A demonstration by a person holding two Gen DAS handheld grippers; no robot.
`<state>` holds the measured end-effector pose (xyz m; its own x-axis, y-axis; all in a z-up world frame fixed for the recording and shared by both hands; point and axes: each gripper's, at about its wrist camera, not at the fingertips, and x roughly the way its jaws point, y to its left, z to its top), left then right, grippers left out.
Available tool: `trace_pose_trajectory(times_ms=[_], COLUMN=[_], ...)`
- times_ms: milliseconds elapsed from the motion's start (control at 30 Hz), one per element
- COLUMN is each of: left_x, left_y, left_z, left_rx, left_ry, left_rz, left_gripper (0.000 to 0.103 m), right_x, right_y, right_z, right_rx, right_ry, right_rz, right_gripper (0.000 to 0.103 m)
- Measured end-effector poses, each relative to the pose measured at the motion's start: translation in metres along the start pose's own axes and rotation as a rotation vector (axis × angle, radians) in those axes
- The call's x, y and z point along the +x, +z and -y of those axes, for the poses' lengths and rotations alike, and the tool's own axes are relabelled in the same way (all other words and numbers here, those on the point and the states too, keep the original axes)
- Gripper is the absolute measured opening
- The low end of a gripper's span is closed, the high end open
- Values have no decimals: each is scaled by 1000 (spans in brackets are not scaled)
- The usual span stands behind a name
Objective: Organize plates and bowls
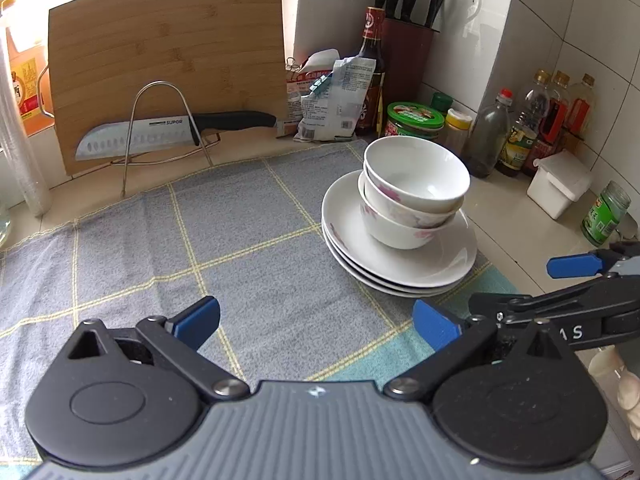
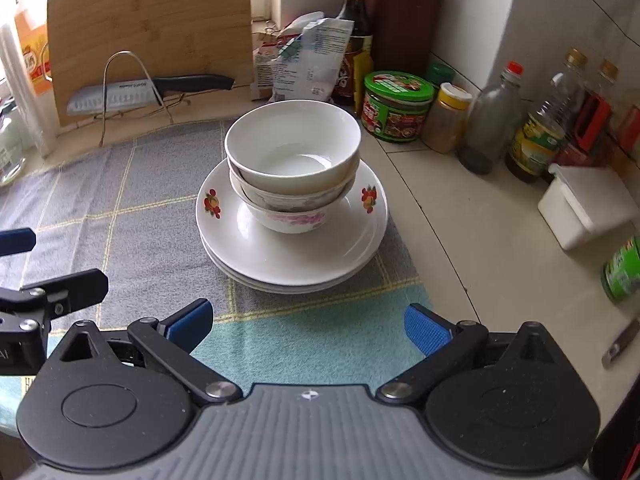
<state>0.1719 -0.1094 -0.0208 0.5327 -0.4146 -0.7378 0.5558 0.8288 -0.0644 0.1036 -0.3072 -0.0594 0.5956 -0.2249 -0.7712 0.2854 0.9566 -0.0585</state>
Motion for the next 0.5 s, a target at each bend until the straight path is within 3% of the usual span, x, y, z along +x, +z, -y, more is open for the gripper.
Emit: trace_pose_trajectory(times_ms=[233,500], left_x=[-31,-50], left_y=[-7,-4], left_z=[9,10], left_rx=[30,45], left_ry=[33,62], left_rz=[36,84], left_gripper=[102,102], right_x=[-39,-57], right_y=[-13,-15], right_z=[-13,-18], right_rx=[57,99], right_ry=[-51,-61], right_rz=[65,113], right_gripper=[103,103])
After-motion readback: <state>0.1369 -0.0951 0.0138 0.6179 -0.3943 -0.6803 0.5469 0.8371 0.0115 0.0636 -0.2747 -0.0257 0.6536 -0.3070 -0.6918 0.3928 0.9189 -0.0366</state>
